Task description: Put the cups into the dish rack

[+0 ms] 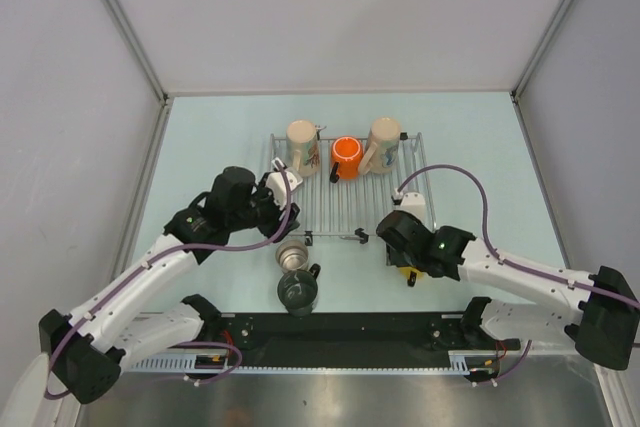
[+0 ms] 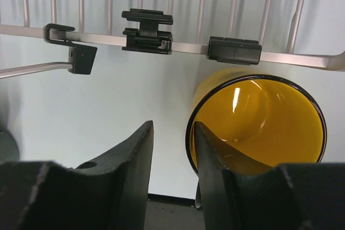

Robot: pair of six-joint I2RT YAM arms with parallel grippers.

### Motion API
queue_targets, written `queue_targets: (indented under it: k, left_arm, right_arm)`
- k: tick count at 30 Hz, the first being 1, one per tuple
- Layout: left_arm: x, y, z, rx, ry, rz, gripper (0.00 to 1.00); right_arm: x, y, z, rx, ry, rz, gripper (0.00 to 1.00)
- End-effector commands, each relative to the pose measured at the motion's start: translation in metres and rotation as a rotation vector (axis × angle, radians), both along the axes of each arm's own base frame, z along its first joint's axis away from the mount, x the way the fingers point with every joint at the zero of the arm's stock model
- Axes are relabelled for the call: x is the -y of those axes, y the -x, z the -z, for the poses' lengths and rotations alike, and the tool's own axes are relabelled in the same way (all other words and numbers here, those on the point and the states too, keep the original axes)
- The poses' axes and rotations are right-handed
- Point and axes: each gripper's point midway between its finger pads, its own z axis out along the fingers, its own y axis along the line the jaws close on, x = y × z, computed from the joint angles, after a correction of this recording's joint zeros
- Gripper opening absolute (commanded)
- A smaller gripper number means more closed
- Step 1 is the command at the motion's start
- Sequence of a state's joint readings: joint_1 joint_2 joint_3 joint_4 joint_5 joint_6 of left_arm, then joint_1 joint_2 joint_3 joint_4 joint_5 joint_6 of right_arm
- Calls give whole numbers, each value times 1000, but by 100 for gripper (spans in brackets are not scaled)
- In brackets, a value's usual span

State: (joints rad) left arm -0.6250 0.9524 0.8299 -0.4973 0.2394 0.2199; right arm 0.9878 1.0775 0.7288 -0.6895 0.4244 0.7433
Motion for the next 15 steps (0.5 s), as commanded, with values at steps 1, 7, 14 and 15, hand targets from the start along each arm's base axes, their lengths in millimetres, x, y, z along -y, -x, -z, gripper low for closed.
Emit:
queue_targets:
  k: [1,7,14,15]
  left_arm:
    - [-2,-3,-14,56,17,-1,66]
    - [-5,1,-18,68,24,1,66]
    - [-3,0,0,-3,-16,1,66]
    - [-3,2,5,-28,-28,8,65]
  right_arm:
    - [-7,-3,8,-7,-18,1,41]
    - [-10,0,30,-51,9,-8,32]
    - [-23,4,44,-94,13,-33,0]
    - [-26,5,43,-91,12,-43,0]
